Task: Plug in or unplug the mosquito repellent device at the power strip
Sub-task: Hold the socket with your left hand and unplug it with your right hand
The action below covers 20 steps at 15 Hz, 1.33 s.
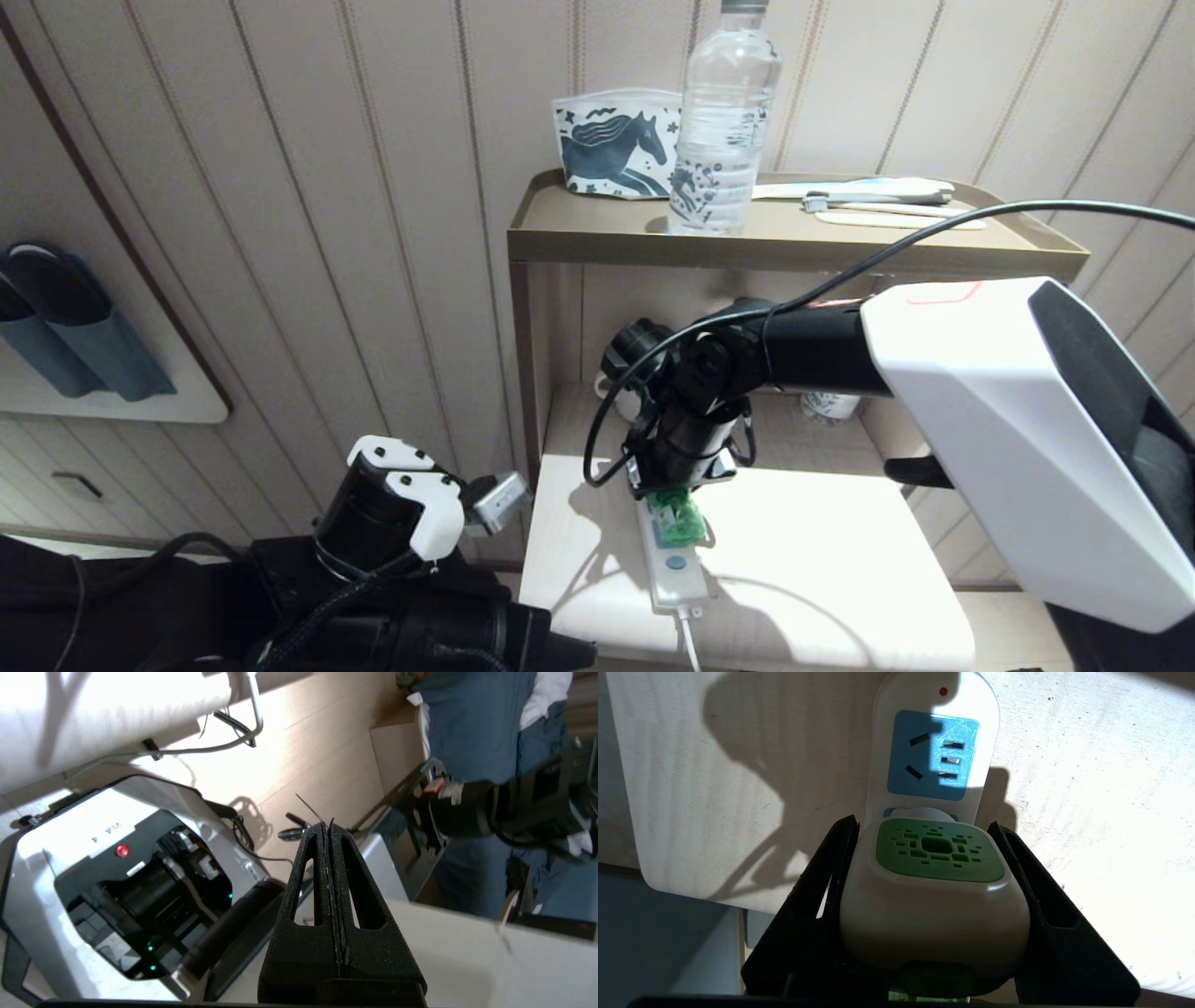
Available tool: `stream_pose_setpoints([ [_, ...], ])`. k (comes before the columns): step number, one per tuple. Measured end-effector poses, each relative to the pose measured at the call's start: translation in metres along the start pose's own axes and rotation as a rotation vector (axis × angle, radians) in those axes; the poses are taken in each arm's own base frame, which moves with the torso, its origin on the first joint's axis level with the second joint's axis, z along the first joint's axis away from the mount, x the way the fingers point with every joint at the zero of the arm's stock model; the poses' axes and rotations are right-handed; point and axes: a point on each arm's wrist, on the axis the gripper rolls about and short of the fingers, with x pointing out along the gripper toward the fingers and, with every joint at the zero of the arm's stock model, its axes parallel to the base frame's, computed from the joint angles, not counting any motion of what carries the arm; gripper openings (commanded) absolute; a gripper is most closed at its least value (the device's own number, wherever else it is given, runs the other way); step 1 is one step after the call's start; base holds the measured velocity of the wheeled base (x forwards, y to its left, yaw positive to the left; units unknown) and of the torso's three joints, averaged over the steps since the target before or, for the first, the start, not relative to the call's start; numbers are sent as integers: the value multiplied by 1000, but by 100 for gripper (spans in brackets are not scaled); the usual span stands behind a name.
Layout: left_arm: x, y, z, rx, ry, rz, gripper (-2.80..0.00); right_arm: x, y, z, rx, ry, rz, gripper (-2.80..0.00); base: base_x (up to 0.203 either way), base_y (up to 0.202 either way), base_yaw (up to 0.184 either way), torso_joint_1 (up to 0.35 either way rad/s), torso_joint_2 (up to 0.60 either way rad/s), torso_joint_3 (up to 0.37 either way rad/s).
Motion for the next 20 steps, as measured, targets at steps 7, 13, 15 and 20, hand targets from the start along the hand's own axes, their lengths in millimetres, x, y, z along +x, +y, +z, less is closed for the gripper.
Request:
stream_pose_setpoints([
  [7,48,15,14,-24,-6,122,-280,-1,0,1,0,-7,5,-280,0,0,0,0,0,0],
  [13,74,20,18,-21,-71,255,-280,-1,-1,2,3,-11,7,-280,0,0,0,0,0,0],
  [15,84,12,21,-1,-127,310,-280,-2,0,3,2,-19,11,-280,0,0,0,0,0,0],
  [20,101,-6,28,36,-153,282,-280,-1,0,3,2,-21,12,-280,0,0,0,0,0,0],
])
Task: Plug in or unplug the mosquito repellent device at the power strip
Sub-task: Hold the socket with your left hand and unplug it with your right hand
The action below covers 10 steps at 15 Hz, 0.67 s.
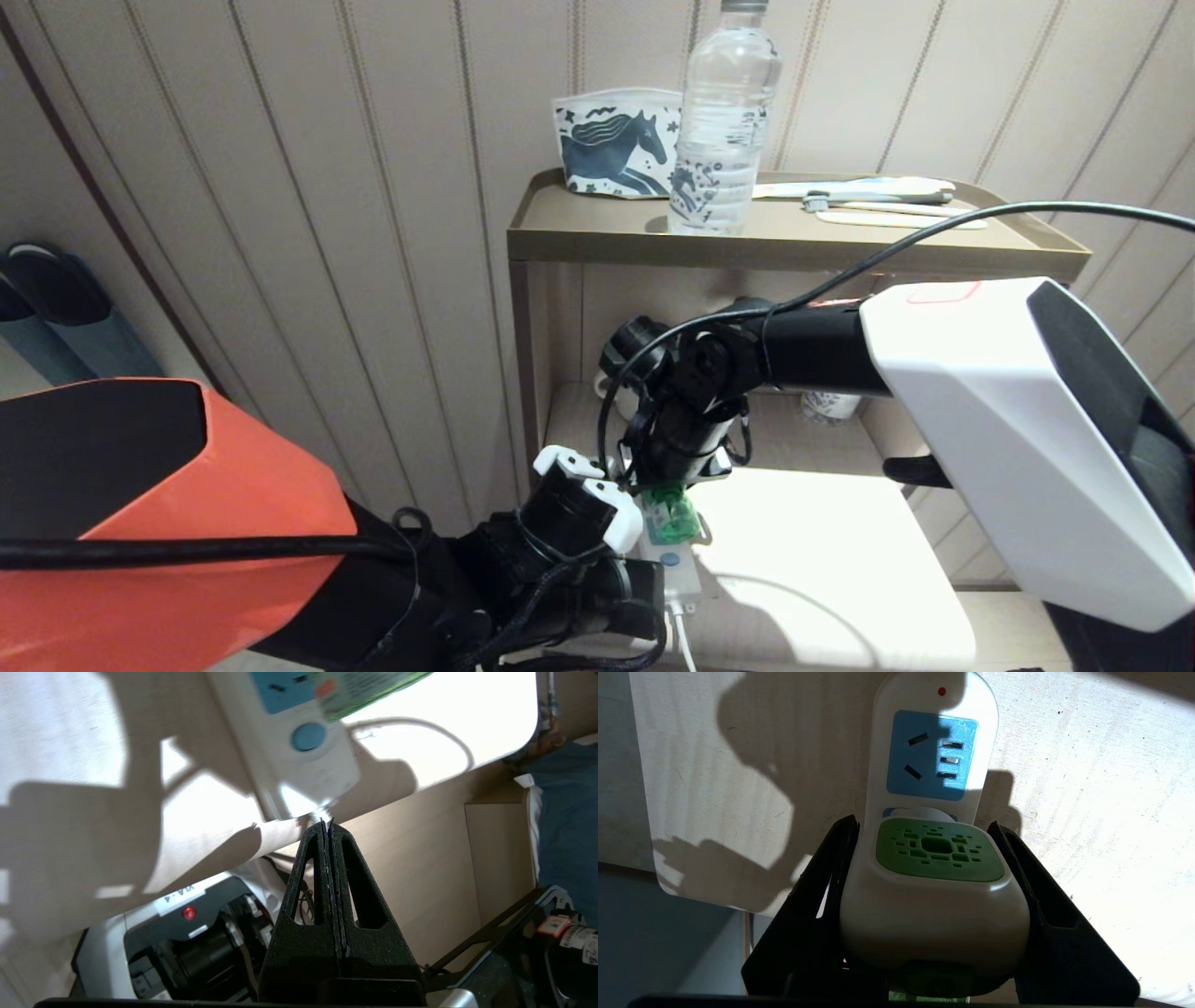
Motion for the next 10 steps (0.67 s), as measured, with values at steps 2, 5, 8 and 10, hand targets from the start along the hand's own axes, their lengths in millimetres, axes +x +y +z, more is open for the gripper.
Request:
stream_pose_setpoints([
  [2,4,-3,0,5,-2,-5,-280,0,0,0,0,0,0,-280,0,0,0,0,0,0],
  [5,13,-12,0,20,-25,17,-280,1,1,1,-1,-12,4,-280,0,0,0,0,0,0],
  [8,25,-20,-1,33,-37,33,-280,3,1,1,-2,-11,3,-280,0,0,0,0,0,0],
  [10,32,-22,1,35,-62,74,-280,3,1,1,-1,-11,4,-280,0,0,0,0,0,0],
])
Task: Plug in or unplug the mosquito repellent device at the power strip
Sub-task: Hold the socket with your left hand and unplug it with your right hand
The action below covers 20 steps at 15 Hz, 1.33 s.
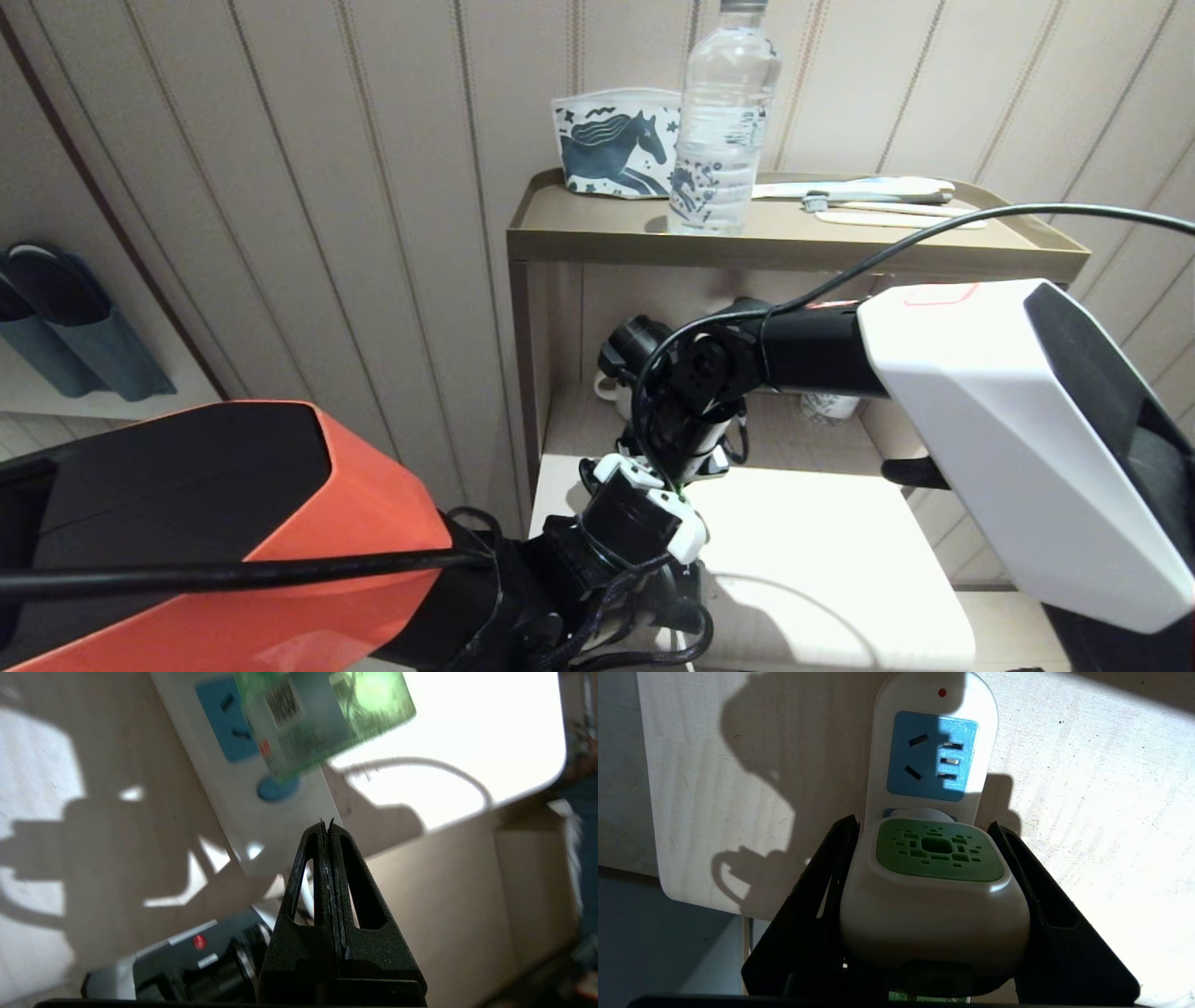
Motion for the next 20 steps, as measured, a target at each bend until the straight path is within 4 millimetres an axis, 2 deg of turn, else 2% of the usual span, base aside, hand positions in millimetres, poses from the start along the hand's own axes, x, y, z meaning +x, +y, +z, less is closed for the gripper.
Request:
stream_pose_setpoints([
  [10,14,14,-15,5,-28,143,-280,0,1,-1,-4,3,1,-280,0,0,0,0,0,0],
  [20,16,15,-18,5,-20,149,-280,-20,5,0,-7,-32,26,-280,0,0,0,0,0,0],
])
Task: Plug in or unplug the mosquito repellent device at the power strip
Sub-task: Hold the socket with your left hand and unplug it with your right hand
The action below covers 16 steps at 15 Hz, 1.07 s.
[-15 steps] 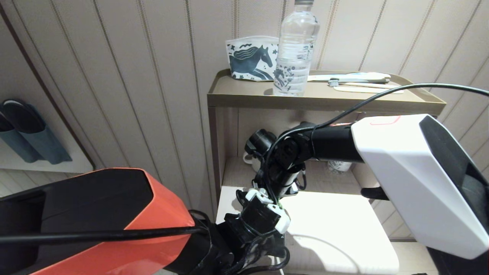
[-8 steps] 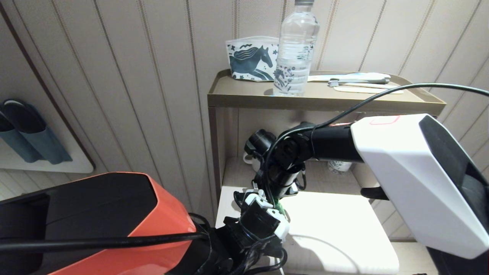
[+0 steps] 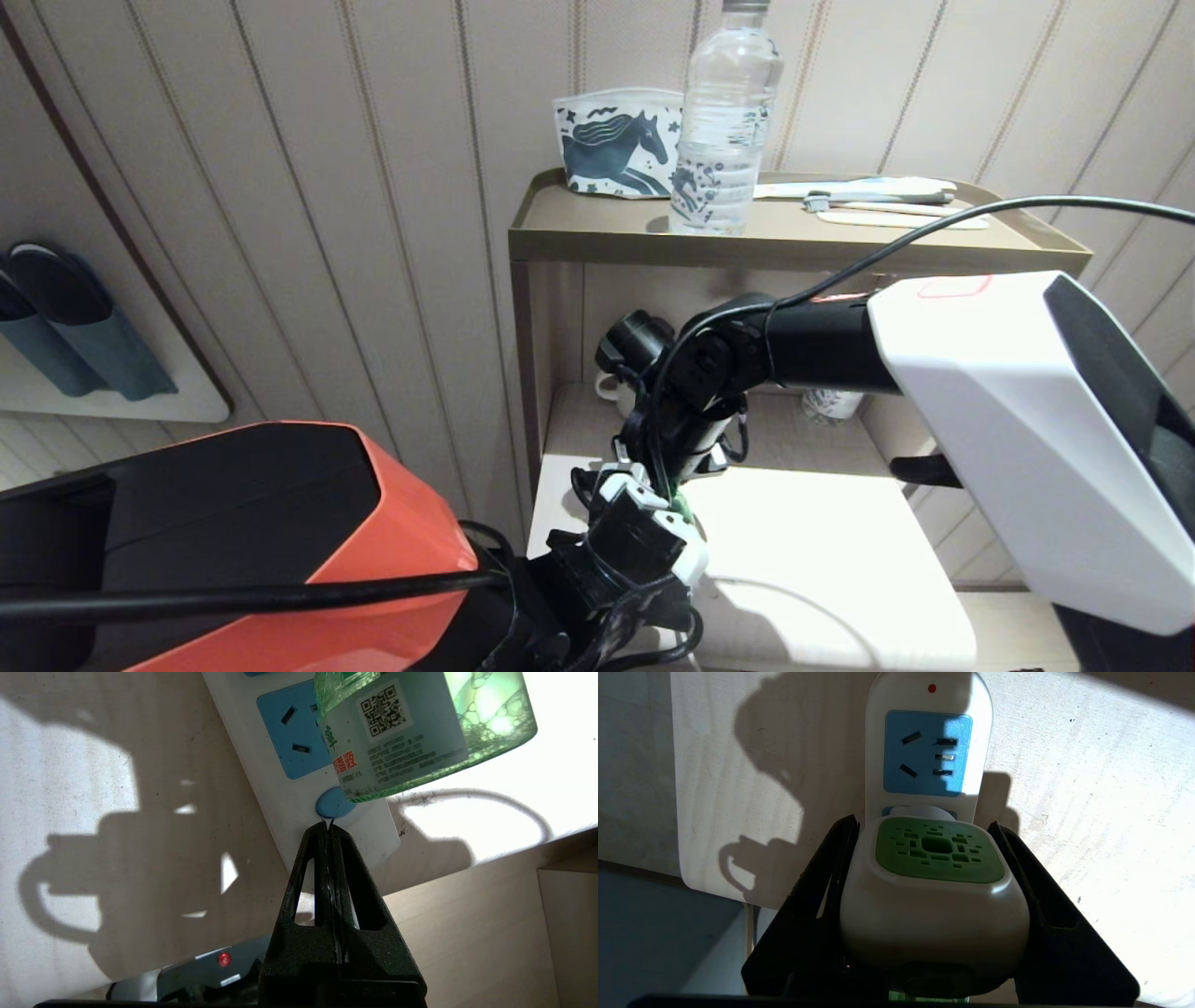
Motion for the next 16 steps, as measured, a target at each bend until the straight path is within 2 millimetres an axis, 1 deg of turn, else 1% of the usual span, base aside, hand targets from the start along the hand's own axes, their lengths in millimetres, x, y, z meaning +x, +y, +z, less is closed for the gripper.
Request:
stream_pose_setpoints([
  [4,2,0,0,2,-9,-8,-280,-7,0,1,-2,-16,7,-280,0,0,0,0,0,0],
  [8,2,0,-1,4,-8,-6,-280,-10,1,1,-2,-21,10,-280,0,0,0,0,0,0],
  [16,2,-2,11,6,-123,27,-280,5,0,-2,-8,12,-5,-280,0,0,0,0,0,0],
])
